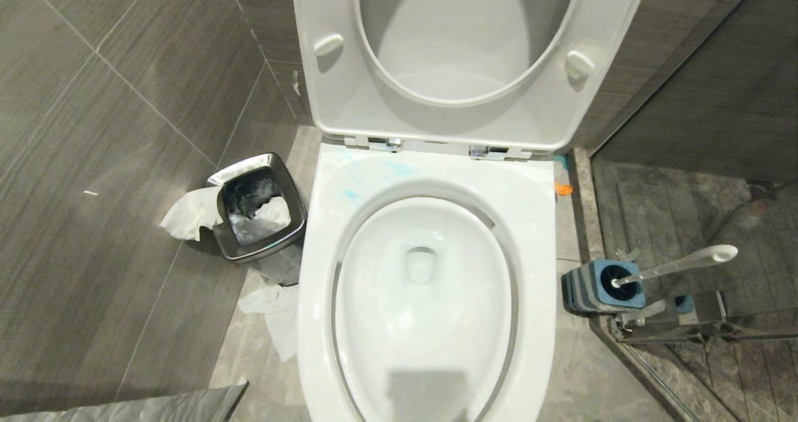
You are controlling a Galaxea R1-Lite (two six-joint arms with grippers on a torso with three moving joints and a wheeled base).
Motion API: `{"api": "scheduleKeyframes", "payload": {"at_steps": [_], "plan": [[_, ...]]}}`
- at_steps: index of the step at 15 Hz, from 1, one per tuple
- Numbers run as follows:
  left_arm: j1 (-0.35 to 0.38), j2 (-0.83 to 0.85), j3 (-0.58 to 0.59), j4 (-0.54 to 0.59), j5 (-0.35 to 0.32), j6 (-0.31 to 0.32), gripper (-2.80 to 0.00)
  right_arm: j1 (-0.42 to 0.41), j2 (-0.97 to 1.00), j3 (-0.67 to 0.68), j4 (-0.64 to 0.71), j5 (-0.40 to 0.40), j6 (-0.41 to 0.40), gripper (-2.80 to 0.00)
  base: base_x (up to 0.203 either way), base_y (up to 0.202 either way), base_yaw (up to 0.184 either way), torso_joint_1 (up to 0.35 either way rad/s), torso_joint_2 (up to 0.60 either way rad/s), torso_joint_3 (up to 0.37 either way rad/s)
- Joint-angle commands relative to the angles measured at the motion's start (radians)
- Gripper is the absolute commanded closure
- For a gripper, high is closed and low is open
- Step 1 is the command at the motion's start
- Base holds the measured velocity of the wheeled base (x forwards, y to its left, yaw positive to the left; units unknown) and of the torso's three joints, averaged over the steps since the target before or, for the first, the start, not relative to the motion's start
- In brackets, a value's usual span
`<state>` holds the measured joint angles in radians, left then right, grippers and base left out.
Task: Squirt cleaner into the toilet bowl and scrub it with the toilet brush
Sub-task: Pour in the cleaning agent
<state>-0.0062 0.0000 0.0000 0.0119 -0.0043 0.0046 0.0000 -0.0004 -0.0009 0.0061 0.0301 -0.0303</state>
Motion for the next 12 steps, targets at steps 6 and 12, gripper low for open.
{"api": "scheduleKeyframes", "payload": {"at_steps": [6, 12], "plan": [[0.0, 0.002, 0.0, 0.0, 0.0, 0.0, 0.0, 0.0, 0.0, -0.001, 0.0, 0.001, 0.0, 0.0, 0.0, 0.0, 0.0, 0.004, 0.0, -0.201], [0.0, 0.002, 0.0, 0.0, 0.0, -0.002, 0.0, 0.0, 0.0, -0.001, 0.0, 0.001, 0.0, 0.0, 0.0, 0.0, 0.0, 0.004, 0.0, -0.143]]}}
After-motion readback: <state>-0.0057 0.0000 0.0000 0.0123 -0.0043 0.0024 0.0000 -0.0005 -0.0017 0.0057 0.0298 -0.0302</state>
